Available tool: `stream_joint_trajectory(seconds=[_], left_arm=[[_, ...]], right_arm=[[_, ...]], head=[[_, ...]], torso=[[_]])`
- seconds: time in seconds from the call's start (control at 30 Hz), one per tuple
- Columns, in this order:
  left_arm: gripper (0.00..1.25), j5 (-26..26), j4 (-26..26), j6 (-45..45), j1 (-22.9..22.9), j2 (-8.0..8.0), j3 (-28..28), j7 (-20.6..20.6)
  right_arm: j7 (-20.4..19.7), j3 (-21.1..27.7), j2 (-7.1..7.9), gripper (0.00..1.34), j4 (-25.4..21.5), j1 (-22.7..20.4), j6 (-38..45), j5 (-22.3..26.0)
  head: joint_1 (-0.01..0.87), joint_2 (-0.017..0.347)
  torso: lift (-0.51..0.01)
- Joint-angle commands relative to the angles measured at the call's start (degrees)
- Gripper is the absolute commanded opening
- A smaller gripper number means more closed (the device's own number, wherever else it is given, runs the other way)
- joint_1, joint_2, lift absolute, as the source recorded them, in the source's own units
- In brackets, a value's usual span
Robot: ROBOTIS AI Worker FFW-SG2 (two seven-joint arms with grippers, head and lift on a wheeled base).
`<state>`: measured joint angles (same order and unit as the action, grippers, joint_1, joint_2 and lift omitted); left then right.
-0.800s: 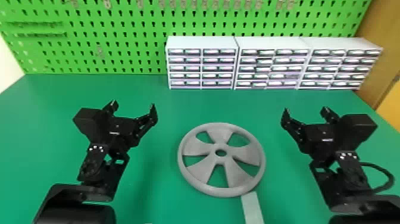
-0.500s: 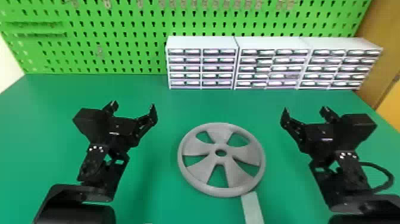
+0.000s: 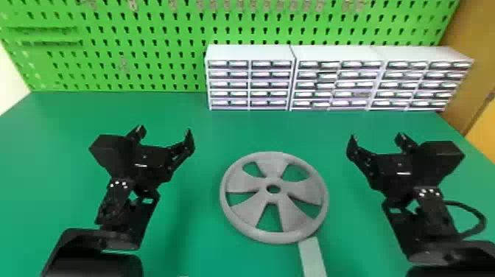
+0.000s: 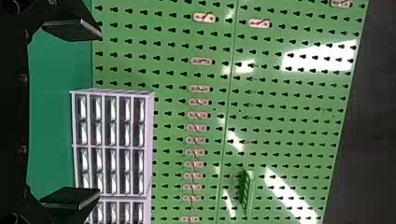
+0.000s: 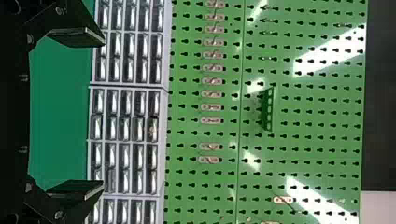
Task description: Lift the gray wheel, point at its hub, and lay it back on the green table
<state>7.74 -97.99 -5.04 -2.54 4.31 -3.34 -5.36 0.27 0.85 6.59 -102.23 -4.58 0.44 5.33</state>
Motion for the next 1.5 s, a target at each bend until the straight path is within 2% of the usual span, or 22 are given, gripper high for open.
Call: stream_joint_trajectory(seconds=[0.0,0.2,0.33,0.5,0.8,0.97,1.1,1.47], left_arm=[[1.14,0.08,0.00,-0.06,-0.19,0.00,0.00,0.00],[1.14,0.17,0.00,-0.06,-0.19,0.00,0.18,0.00],[1.14,0.08,0.00,-0.06,-0.19,0.00,0.09,0.00],[1.15,0.08,0.00,0.03,-0.19,0.00,0.00,0.00],[1.15,-0.10,0.08,0.20,0.08,0.00,-0.09,0.00],[1.15,-0.10,0.08,0.38,0.25,0.00,-0.18,0.00],[1.15,-0.10,0.08,0.64,0.34,0.00,-0.26,0.00],[1.15,-0.10,0.08,0.73,0.43,0.00,-0.53,0.00]], right_arm=[[0.00,0.29,0.00,1.12,-0.34,0.09,0.71,0.21],[0.09,0.82,0.26,1.12,-2.36,1.15,5.45,0.21],[0.26,0.82,0.79,1.12,-3.77,2.99,10.46,0.82],[0.79,1.44,0.70,1.12,-6.58,5.72,17.84,1.17],[0.96,2.23,0.79,1.12,-10.54,13.63,35.51,3.99],[0.96,2.76,1.58,1.12,-11.15,18.90,47.20,7.06],[0.88,1.96,2.55,1.11,-11.15,22.59,52.21,8.82],[0.88,1.61,0.79,1.08,-10.80,29.80,64.07,11.37]], head=[[0.692,0.048],[0.692,0.048],[0.692,0.048],[0.692,0.048],[0.692,0.048],[0.692,0.048],[0.692,0.048],[0.692,0.048]], torso=[[-0.093],[-0.093],[-0.093],[-0.093],[-0.093],[-0.093],[-0.093],[-0.093]])
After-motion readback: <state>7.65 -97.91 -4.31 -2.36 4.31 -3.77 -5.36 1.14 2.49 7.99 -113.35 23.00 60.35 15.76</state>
